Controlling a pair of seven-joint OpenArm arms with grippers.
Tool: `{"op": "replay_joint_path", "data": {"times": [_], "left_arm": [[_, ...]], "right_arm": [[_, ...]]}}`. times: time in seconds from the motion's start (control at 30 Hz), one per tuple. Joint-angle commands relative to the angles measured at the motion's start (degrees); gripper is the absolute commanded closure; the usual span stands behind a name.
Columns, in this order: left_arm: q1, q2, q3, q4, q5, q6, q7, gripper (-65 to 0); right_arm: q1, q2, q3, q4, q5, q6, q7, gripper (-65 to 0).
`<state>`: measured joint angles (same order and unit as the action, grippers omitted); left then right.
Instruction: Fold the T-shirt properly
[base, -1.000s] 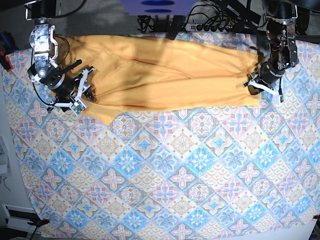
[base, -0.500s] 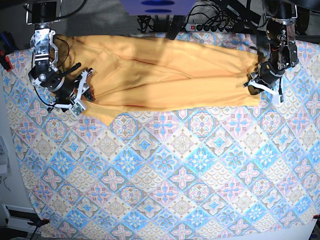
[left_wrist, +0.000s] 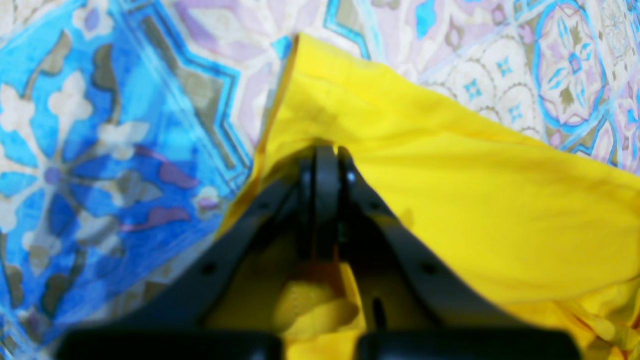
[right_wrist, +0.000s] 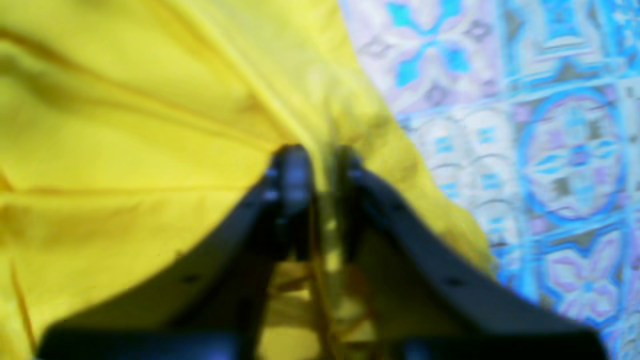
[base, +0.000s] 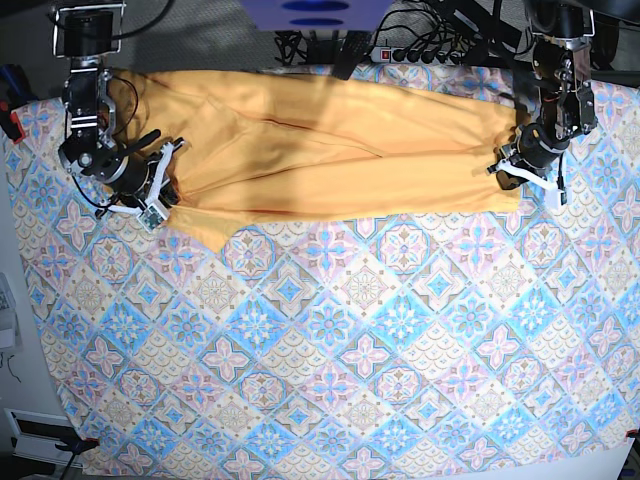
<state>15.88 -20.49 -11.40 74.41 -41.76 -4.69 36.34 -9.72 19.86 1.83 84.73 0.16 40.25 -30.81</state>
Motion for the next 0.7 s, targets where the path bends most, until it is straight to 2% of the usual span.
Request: {"op": "replay_joint_path", "data": {"times": [0.0,0.23,0.37,0.67], "left_arm": [[1.0,0.0,0.4,-1.5,5.2,4.8,4.9,-1.6],[1.0,0.0,0.4,-1.5,5.4,4.8,4.8,-1.6],[1.0,0.0,0.4,-1.5,5.4,4.8,4.8,-1.6],[1.0,0.0,0.4,-1.5,5.4,4.8,4.8,-1.6]], "right_arm": [[0.6,0.8,0.5,1.4,0.7,-0.2,0.9,-2.0],[-5.3,1.1,0.8,12.7,0.7,-0.2,-0.8,-1.5],[-8.0,1.1,2.8,18.8,0.7,-0.2,-4.7,-1.5],[-11.8,1.2,4.5,20.5,0.7,-0.2,-4.9,-1.5]]}}
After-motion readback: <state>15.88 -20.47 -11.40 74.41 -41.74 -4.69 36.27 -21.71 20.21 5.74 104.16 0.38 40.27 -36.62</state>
